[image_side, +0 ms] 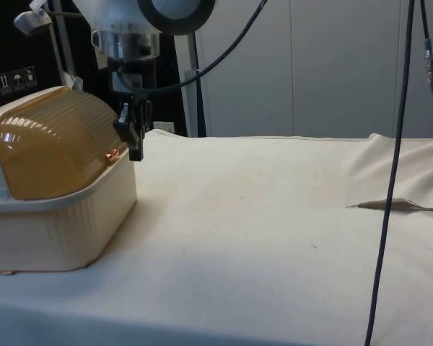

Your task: Open the lid, then close it.

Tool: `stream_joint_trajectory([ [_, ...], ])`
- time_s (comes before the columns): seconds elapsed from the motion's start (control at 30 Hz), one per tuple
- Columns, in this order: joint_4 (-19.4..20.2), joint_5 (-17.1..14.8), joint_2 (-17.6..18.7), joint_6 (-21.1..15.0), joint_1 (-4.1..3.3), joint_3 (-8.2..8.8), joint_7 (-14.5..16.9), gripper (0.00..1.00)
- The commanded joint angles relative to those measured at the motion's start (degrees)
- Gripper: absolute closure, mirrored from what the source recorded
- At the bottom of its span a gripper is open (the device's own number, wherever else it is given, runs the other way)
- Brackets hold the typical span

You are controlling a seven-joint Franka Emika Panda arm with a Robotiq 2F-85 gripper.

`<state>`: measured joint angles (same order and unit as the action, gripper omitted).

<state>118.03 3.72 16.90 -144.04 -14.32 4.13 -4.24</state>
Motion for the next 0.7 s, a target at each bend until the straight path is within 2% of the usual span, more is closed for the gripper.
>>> stream_joint_trajectory([
  [0.0, -0.2, 0.0, 0.2, -0.1, 0.0, -0.06, 0.0, 1.0],
  [0.27, -1.2, 0.3, 1.7, -2.5, -0.11, 0.0, -0.3, 1.0],
  [0.3, -1.0, 0.0, 1.3, -1.7, 0.0, -0.17, 0.0, 1.0],
  [0.43, -1.1, 0.3, 2.5, -4.2, 0.06, 0.11, -0.1, 1.0],
  [0.67, -1.3, 0.5, 2.9, -5.8, 0.0, 0.4, -0.2, 1.0],
])
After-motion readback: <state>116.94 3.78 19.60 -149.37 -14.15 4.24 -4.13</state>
